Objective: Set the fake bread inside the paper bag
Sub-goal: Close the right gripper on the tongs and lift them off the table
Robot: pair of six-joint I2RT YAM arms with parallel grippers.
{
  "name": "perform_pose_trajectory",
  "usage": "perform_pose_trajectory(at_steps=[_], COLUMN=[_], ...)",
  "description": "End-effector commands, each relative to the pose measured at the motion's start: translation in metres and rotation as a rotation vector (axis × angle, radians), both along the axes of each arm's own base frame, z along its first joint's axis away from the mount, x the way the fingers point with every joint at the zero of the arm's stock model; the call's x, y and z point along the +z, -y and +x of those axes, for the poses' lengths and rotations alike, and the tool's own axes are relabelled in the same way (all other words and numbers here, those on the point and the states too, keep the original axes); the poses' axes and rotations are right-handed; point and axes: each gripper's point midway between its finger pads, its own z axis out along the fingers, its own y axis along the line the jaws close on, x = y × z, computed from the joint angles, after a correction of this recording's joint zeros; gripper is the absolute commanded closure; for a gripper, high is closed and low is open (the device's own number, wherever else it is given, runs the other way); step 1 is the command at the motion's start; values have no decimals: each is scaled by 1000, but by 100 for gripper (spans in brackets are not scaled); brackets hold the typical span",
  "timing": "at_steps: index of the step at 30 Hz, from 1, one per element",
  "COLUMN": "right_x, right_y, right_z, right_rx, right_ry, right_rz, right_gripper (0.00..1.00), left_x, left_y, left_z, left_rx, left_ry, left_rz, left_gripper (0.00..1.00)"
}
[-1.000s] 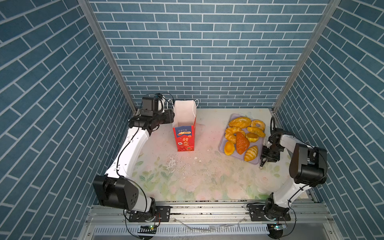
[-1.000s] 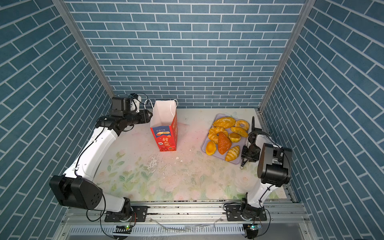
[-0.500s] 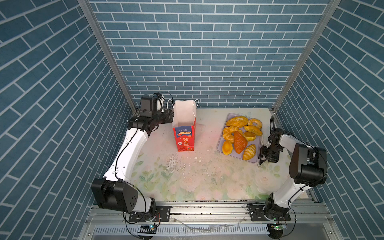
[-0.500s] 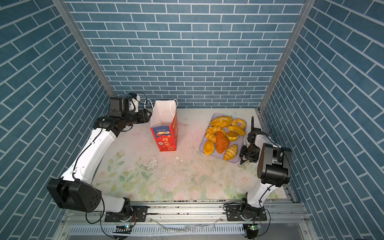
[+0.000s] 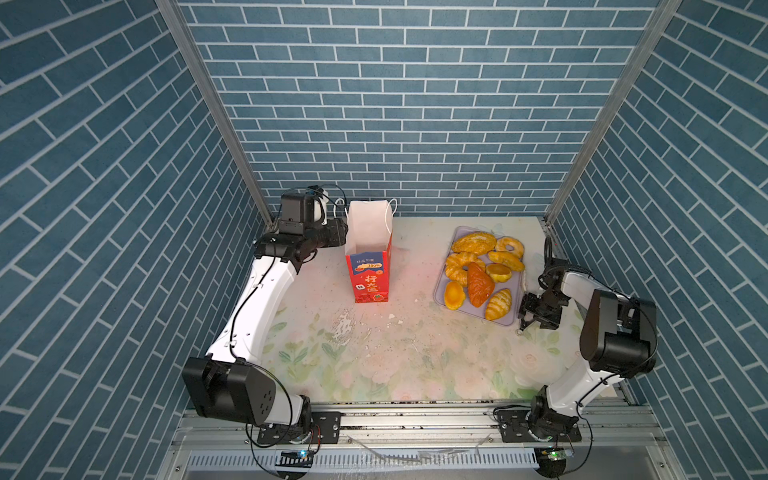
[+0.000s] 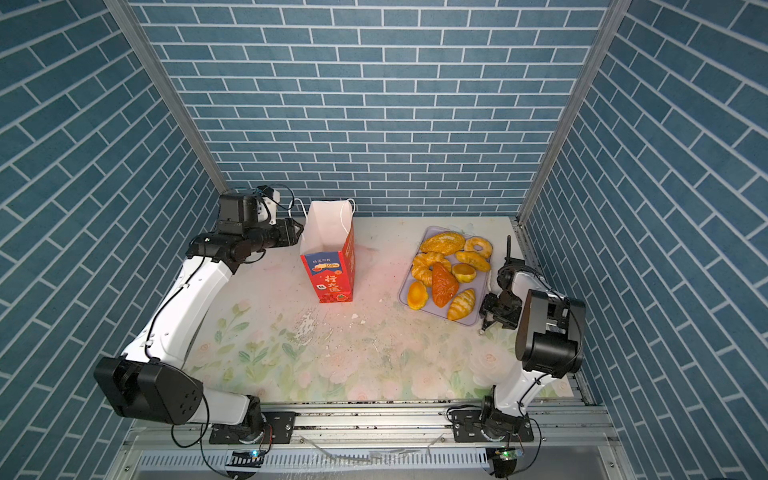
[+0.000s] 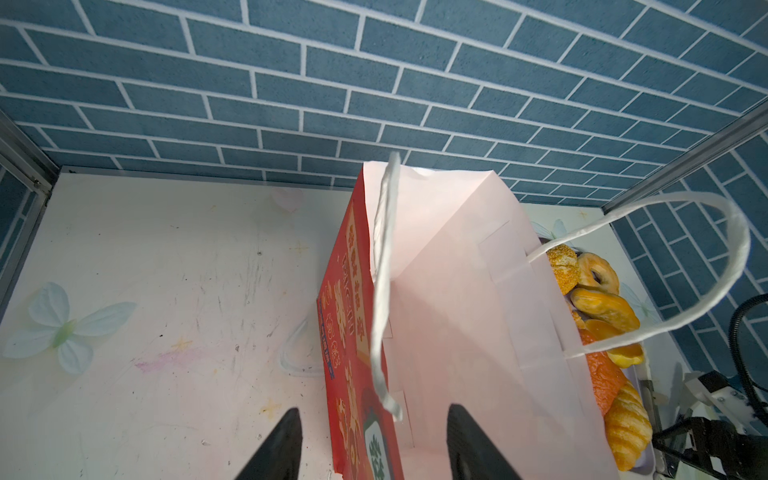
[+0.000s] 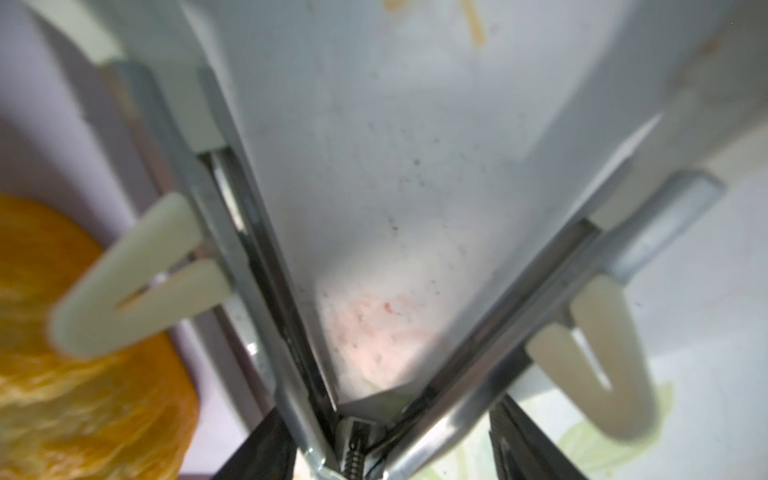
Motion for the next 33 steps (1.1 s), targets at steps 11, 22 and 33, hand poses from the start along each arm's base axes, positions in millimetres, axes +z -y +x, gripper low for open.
perform_pose_trajectory(at_steps=[11, 22, 33], right_x=[-4, -6, -16], right_y=[3, -1, -6], right_z=[-14, 6, 4], right_rx=[-86, -120, -71], right_ry=[-22, 27, -23], right_rz=[16, 49, 11], right_gripper=[30, 29, 29], left_x=[4, 1, -2], left_y=[-4, -6, -8], left_z=[-3, -2, -2], left_rx=[6, 20, 29], left_ry=[15, 13, 8], left_rz=[-4, -3, 6], left_gripper=[43, 43, 43])
